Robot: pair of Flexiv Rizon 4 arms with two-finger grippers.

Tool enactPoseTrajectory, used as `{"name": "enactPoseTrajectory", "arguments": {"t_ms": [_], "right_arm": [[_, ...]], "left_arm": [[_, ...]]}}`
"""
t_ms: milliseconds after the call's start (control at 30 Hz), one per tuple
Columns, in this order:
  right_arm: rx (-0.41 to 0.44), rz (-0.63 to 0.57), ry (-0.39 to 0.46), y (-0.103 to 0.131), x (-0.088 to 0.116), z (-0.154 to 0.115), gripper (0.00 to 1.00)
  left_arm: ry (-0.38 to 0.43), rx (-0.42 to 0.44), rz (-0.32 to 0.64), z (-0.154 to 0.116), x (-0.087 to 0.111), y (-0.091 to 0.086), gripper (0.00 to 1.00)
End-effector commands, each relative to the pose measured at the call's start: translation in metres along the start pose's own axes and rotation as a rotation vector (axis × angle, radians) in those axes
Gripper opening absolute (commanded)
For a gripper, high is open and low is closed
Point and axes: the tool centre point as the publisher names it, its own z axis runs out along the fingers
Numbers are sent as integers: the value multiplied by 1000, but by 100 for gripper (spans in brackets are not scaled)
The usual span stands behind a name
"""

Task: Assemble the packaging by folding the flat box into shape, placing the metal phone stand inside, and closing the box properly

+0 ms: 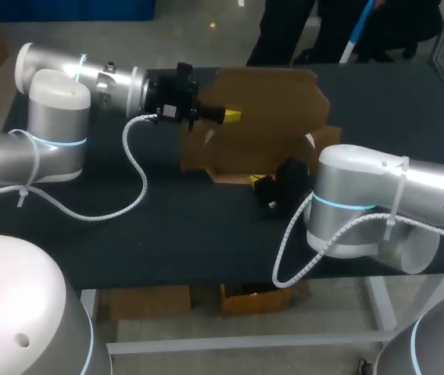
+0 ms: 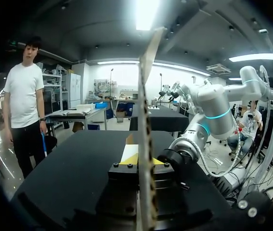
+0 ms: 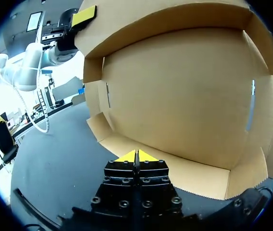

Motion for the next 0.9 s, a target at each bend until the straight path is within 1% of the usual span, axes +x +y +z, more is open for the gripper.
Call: {"name": "enactPoseTrajectory", "arguments": {"t_ms": [33,300,433,633,733,867,900], "right_arm": [[0,0,-4,-2,1,2,0],[-2,-3,-7,-1,1,2,0],[-18,-12,-11,3,6,-8,0],[-28,-20,-5,11,13,-29,0],[-29,-27,10,15,16,-42,0],[-28,-19,51,15,17,-63,0],[-24,-22,47,15,17,-67,0]], "left_arm": [[-2,-1,0,1,1,3,0],[-2,-1,0,1,1,3,0],[-2,-1,0,1,1,3,0],[-2,-1,0,1,1,3,0],[-2,-1,0,1,1,3,0],[-2,-1,0,1,1,3,0],[-2,-1,0,1,1,3,0]]}}
